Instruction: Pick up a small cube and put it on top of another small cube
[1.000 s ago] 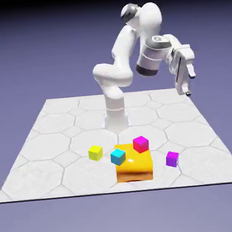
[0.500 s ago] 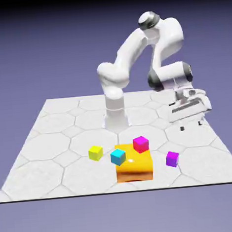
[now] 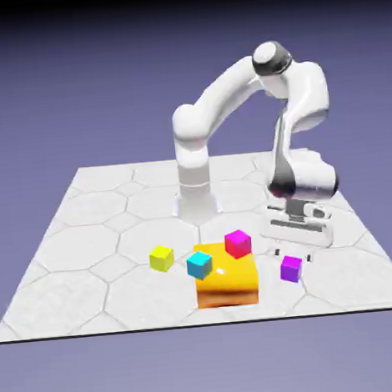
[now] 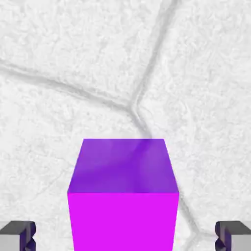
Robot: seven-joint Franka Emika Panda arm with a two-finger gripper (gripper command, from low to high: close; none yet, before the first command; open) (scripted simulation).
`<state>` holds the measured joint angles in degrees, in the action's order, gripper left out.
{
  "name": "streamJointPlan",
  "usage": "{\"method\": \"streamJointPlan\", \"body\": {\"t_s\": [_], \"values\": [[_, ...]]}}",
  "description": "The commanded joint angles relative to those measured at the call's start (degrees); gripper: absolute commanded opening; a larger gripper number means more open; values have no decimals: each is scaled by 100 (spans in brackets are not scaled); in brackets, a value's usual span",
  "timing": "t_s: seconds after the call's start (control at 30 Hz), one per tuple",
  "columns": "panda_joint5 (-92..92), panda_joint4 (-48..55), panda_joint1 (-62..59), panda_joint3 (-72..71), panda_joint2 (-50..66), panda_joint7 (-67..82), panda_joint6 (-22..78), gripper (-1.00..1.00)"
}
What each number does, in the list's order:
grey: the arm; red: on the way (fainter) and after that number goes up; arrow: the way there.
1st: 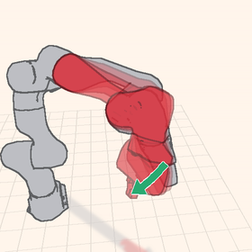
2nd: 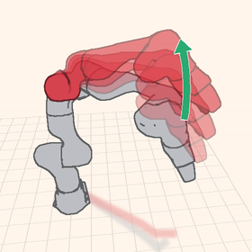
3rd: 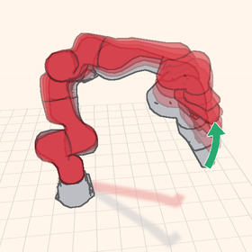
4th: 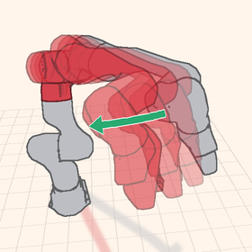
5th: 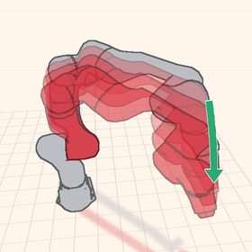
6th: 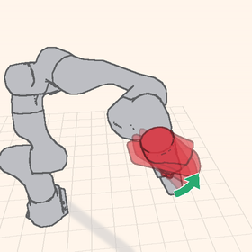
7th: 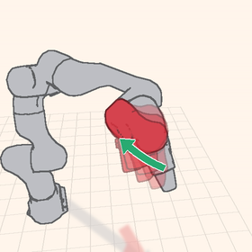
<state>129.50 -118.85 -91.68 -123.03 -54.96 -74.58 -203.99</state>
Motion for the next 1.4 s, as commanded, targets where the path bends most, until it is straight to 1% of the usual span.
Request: {"method": "streamJointPlan", "body": {"t_s": [0.0,0.03,0.2,0.23,1.37], "values": [[0,0,0,0,0,0,0,-100],[0,0,0,0,0,0,0,-100],[471,-267,1033,1006,325,-426,-676,-100],[282,-184,1142,1171,269,-488,-533,-100],[-8190,-1379,1045,2758,-1523,-1541,4691,-100]]}}
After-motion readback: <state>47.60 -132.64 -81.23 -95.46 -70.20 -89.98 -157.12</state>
